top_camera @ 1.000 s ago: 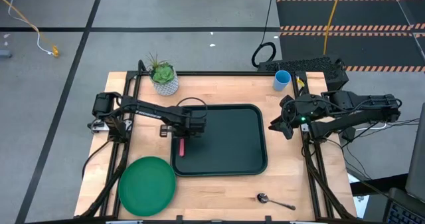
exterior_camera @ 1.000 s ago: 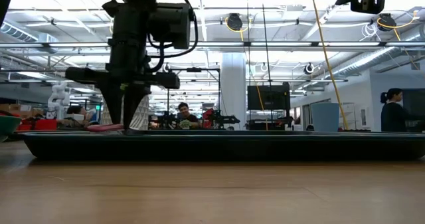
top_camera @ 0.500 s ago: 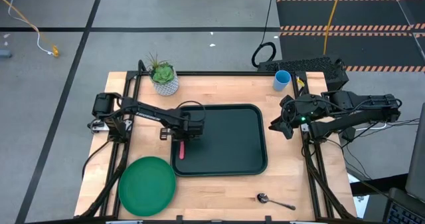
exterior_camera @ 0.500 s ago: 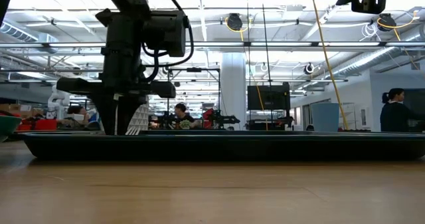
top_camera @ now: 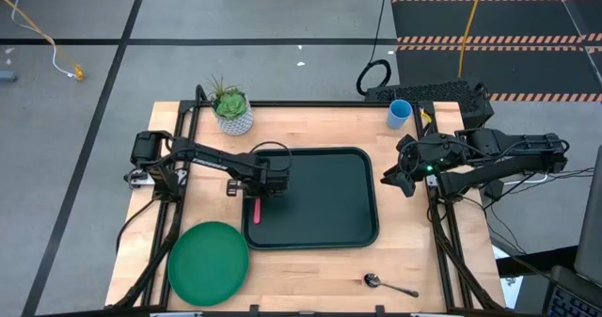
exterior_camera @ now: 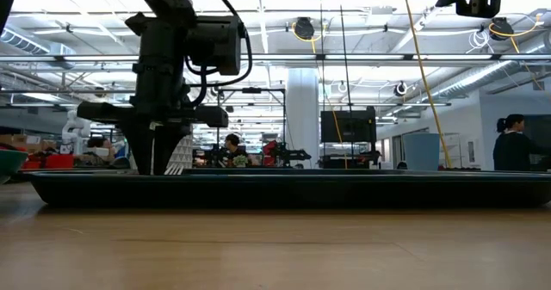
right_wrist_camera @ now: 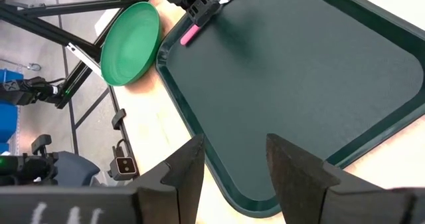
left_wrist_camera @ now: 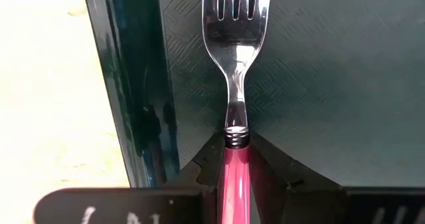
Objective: Pick and place plate/cup/fork/spoon on tray
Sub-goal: Put the pink fork to the left of the dark green serving tray, then adjust the dark green serving tray
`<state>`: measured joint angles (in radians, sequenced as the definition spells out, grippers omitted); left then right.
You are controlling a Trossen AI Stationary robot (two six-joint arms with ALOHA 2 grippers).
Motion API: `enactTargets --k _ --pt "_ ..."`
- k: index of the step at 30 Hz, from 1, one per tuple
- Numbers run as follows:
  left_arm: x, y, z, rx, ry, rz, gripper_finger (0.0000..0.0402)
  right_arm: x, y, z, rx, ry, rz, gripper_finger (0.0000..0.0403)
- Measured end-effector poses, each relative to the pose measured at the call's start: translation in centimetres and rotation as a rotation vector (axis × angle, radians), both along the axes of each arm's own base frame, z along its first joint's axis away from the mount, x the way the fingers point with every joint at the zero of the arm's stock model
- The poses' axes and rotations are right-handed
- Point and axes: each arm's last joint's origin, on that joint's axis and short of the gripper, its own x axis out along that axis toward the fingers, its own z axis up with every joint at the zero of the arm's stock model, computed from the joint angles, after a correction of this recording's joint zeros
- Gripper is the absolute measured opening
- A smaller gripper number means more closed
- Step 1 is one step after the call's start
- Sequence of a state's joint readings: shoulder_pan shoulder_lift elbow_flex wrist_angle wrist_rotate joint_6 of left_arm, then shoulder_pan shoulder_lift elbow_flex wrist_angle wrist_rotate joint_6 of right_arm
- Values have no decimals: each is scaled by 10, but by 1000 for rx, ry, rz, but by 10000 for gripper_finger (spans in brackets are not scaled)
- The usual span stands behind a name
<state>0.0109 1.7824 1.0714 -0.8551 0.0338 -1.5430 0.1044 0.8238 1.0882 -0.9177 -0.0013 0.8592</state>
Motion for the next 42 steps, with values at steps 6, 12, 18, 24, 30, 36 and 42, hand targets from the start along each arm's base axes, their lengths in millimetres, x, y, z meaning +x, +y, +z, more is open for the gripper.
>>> enactTargets --k 6,12,18,24,30,36,42 --pt "5 0 0 -7 -54 -35 65 0 0 0 0 0 0 150" --pt "4 0 0 -10 -38 -25 98 0 0 0 1 0 0 150" --pt "4 0 0 -10 -37 -22 103 0 0 0 8 1 -7 150" --pt "4 0 0 -18 -39 -21 103 0 0 0 8 1 -7 150" --pt "5 0 17 -21 -105 -42 104 0 0 0 5 1 -7 150" --pt "-7 0 44 43 -157 -44 104 -1 -2 -3 -35 34 -70 150" --pt "-29 -9 72 141 -163 -73 104 6 -3 -22 -38 109 -163 150"
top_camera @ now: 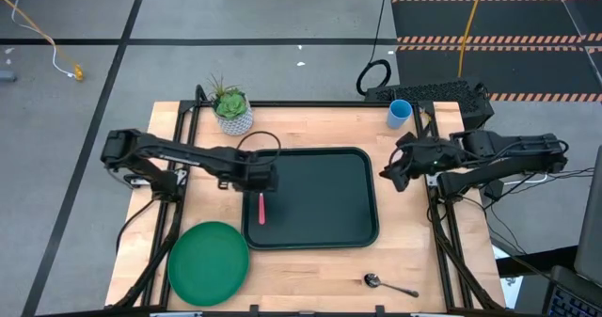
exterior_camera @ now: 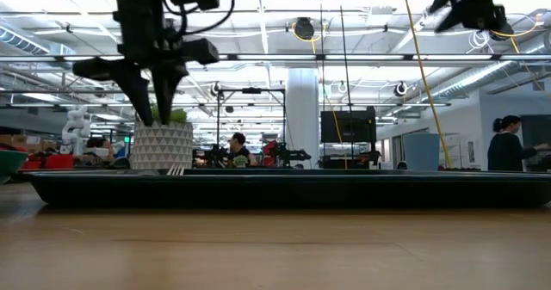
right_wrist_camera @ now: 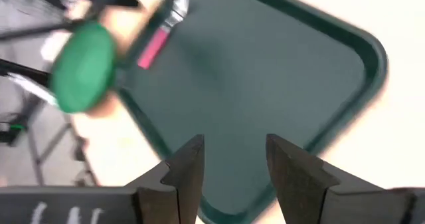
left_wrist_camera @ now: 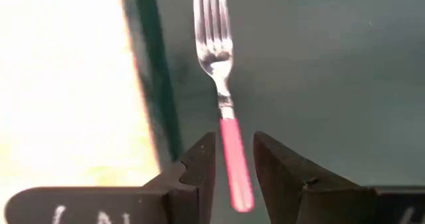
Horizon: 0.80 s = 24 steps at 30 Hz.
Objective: Pick and place plate/cup/fork/spoon on tray
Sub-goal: Adjust the dark green serving tray
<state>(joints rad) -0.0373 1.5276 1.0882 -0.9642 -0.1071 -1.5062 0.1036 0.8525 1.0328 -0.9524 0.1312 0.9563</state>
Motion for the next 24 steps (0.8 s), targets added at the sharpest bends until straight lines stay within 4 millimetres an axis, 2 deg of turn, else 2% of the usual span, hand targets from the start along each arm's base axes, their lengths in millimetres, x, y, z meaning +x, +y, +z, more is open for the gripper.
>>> enactTargets --k 6,11,14,17,24 --pt "-15 -1 12 40 38 -88 104 9 4 -62 140 196 -55 150" --pt "-20 0 11 26 102 -178 104 16 7 -106 323 139 -124 150" --pt "-23 3 8 32 168 -201 104 17 7 -121 382 92 -181 150" --pt "-27 7 3 28 208 -238 104 14 6 -133 389 115 -240 150" --pt "-33 10 -7 16 246 -292 104 9 4 -144 363 138 -327 150"
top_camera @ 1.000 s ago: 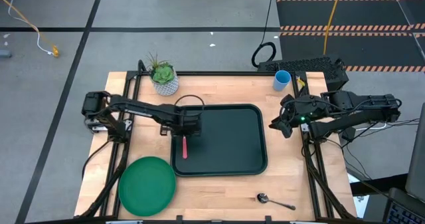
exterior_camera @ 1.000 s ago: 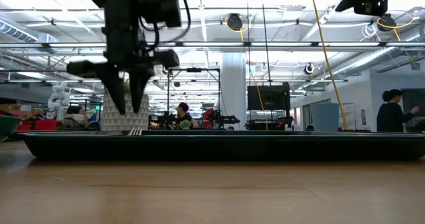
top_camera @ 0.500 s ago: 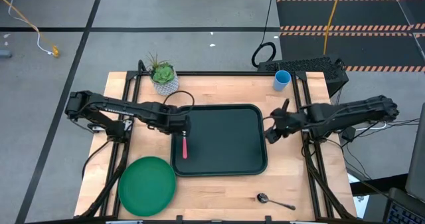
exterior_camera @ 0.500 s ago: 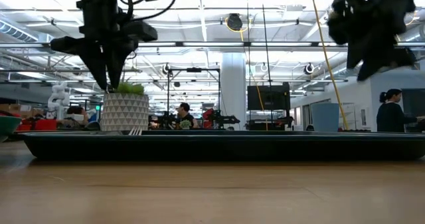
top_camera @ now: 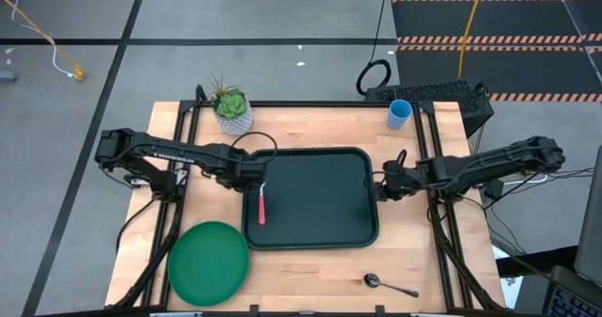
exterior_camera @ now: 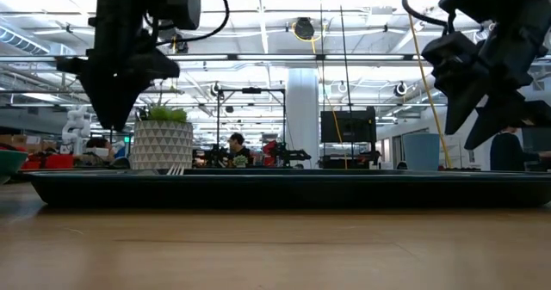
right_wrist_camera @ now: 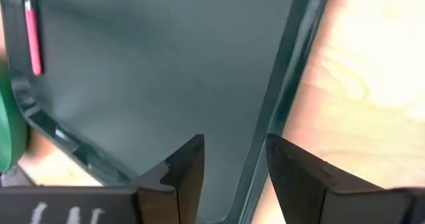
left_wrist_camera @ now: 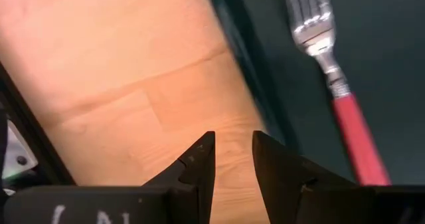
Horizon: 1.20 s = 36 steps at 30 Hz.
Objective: Pick and place plate/cup/fork/spoon on tray
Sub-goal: Adjust the dark green serving tray
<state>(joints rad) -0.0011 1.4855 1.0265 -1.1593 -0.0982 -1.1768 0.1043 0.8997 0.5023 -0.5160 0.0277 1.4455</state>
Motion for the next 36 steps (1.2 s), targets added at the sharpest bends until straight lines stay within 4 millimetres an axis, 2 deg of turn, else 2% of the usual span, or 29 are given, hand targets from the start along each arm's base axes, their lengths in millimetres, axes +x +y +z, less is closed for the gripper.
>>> enactTargets --k 12,22,36 --pt "-18 -1 -29 -106 102 -57 104 -6 -5 -5 -33 75 -75 150" --pt "-5 -2 -34 -130 -48 -65 104 -7 -5 -5 -36 87 -74 150" --pt "-9 -5 -34 -227 -8 -111 104 -11 -5 -7 -40 134 -73 150"
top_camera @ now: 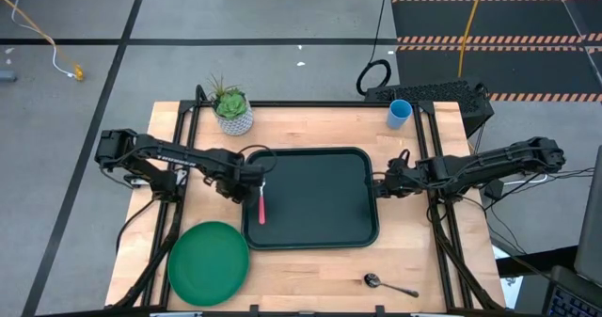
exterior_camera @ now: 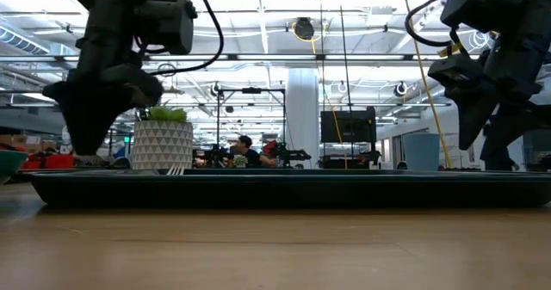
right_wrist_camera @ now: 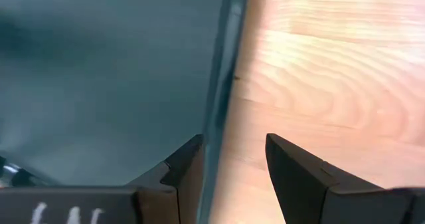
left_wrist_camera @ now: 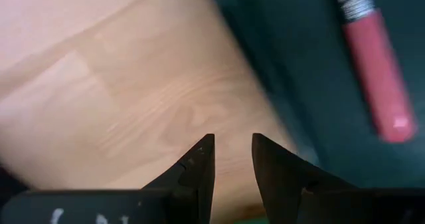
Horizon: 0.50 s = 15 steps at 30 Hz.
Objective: Pick and place plate/cup/fork/spoon on tray
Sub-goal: Adjust the dark green serving tray
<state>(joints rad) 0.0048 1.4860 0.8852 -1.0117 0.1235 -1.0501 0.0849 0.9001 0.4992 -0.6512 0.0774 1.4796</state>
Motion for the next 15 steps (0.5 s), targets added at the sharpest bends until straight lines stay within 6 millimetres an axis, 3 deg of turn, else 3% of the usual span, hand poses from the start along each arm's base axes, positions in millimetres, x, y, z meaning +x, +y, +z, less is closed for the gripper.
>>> enactTargets --k 7,15 --pt "-11 1 1 29 116 4 97 -3 0 -1 -4 35 3 127" --pt "-11 2 1 83 110 -3 8 -3 0 -1 -12 36 32 16"
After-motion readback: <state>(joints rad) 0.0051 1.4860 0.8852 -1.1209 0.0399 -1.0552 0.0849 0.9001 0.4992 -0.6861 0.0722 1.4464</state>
